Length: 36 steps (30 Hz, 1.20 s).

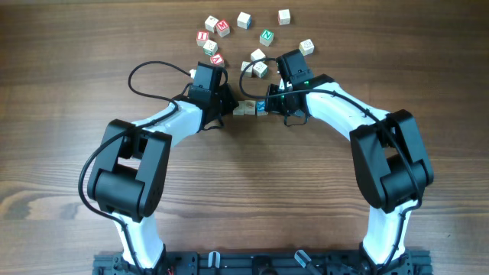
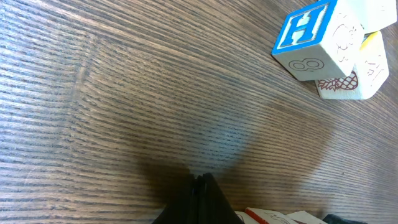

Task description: Form a horizontal line

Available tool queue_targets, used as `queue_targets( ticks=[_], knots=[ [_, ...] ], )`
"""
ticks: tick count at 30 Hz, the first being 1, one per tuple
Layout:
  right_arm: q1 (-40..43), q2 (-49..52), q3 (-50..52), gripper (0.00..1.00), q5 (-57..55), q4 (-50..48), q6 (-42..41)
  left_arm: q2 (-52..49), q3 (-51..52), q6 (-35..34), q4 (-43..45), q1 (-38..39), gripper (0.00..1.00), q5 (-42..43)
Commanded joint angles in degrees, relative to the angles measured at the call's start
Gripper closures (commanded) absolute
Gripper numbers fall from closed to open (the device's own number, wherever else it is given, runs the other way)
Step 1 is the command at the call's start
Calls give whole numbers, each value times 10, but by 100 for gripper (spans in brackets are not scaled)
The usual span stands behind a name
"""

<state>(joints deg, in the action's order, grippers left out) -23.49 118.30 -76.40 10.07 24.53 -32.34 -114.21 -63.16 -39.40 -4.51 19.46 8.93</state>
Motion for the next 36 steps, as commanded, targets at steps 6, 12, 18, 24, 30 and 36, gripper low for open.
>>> queue_targets(
  ticks=[6,12,18,24,30,36],
  knots=[
    [-3,15,3,95,42,2,-8,-20,14,-5,-17,4,96,5],
    [-3,15,3,96,68,2,-10,-20,14,-5,-17,4,96,5],
    [-3,15,3,96,61,3,-22,-20,14,-5,-17,4,96,5],
    [-2,15,3,96,-13,4,-20,-20,14,-5,-27,4,96,0],
    [14,14,-31,95,-18,25,24,-20,14,-5,-34,-7,96,-25],
    [22,14,-80,95,-11,31,55,-20,14,-5,-41,-40,96,-23]
  ],
)
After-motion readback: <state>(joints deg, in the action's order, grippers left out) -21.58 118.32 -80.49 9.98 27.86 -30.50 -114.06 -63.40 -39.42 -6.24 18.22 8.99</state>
